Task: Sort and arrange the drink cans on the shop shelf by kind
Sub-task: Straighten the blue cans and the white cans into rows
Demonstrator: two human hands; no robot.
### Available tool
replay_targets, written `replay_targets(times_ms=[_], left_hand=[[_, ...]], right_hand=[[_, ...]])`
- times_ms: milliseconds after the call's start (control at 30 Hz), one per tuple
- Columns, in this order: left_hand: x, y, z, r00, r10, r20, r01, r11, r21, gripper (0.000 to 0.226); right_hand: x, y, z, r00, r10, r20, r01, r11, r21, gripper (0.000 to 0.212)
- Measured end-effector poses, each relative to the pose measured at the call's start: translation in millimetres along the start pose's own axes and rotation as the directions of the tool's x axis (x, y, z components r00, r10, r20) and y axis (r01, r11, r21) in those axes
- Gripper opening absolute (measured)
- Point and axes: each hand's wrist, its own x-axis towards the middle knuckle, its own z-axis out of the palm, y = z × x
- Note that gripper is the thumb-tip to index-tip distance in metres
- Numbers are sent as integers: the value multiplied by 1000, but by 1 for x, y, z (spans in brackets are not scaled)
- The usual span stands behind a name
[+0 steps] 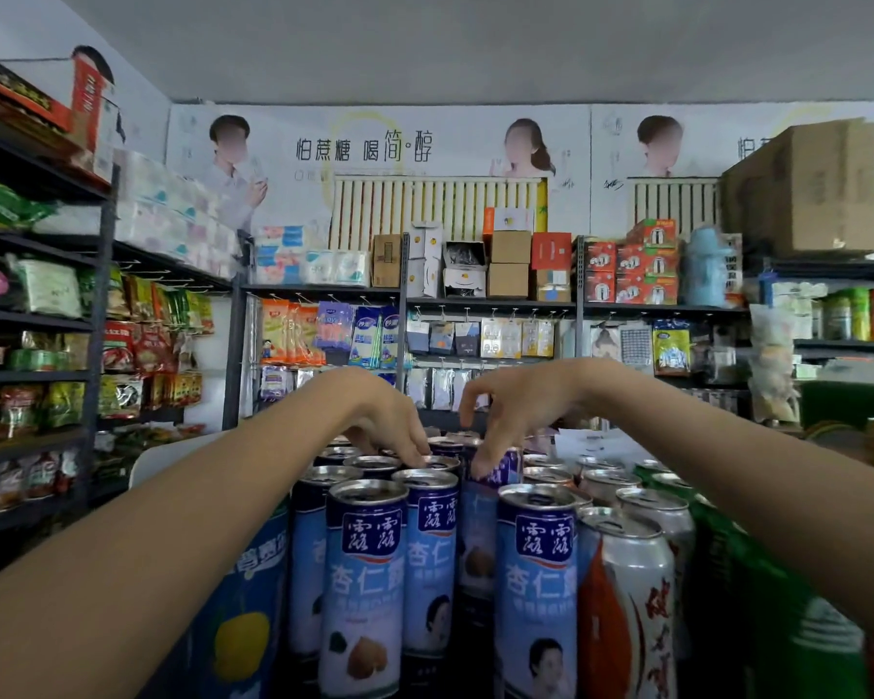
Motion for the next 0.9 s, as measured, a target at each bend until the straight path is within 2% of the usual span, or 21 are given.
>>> replay_targets(times_ms=[67, 200, 400, 467, 567, 700, 833, 900], left_hand=[[-3, 2, 0, 1000, -1, 12, 1, 1000, 9, 43], [-6, 3, 3, 1000, 18, 10, -19, 999, 34, 42], [-8, 4, 6, 997, 72, -25, -69, 989, 132, 42], [-9, 3, 7, 993, 93, -72, -85, 990, 110, 43], [-15, 2, 6, 971, 148, -187, -151, 988, -3, 44], [-35, 4, 0, 952, 215, -216, -241, 965, -101, 35], [-50, 8, 5, 958, 227, -176, -256, 952, -167, 30], [-53, 11, 12, 958, 243, -155, -272, 941, -201, 29]], right_hand=[[3, -1, 0, 997, -7, -79, 6, 1000, -8, 56], [12, 4, 20, 983, -9, -182, -19, 988, -151, 54], [23, 19, 42, 962, -17, -271, -15, 993, -115, 45], [22, 20, 42, 953, -28, -301, -16, 989, -146, 40], [10, 21, 33, 941, -44, -336, 17, 996, -85, 24], [-21, 26, 15, 975, -104, -198, 112, 993, 31, 14], [-49, 22, 12, 989, -146, 15, 138, 963, 230, 37], [-55, 21, 16, 975, -164, 150, 134, 972, 195, 41]])
